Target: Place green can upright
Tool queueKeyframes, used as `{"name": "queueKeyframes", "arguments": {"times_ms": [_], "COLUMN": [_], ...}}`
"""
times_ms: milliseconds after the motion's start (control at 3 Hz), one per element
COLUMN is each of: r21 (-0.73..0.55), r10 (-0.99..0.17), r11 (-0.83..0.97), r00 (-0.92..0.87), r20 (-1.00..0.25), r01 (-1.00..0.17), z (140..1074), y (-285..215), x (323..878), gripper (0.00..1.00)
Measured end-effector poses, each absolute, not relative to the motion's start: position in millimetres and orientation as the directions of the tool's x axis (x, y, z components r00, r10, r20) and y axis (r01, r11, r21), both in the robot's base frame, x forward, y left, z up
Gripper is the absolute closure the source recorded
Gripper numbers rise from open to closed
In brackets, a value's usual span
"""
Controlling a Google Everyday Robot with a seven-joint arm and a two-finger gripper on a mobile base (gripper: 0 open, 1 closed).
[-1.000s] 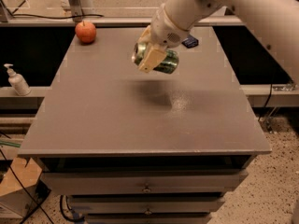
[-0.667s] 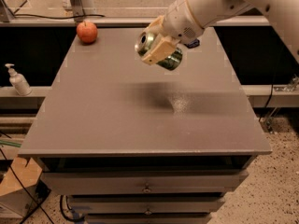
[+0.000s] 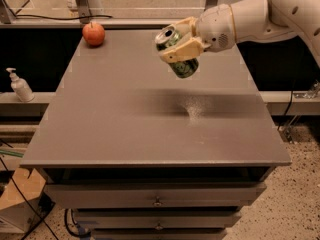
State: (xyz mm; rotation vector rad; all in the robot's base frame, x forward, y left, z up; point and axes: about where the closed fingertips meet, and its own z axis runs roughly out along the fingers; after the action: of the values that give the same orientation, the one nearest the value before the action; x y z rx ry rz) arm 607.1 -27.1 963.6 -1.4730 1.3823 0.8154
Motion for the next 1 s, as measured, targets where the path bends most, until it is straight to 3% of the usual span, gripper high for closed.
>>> {"name": "queueKeyframes", "arguments": {"times_ms": [1000], "r21": [-0.032], "r10": [-0.094], "r11": [0.168], "r00": [0.016], "r20": [-0.995], "r01": [-0.985], "z": [936], "y": [-48], "x": [613], "gripper": [1.00]}}
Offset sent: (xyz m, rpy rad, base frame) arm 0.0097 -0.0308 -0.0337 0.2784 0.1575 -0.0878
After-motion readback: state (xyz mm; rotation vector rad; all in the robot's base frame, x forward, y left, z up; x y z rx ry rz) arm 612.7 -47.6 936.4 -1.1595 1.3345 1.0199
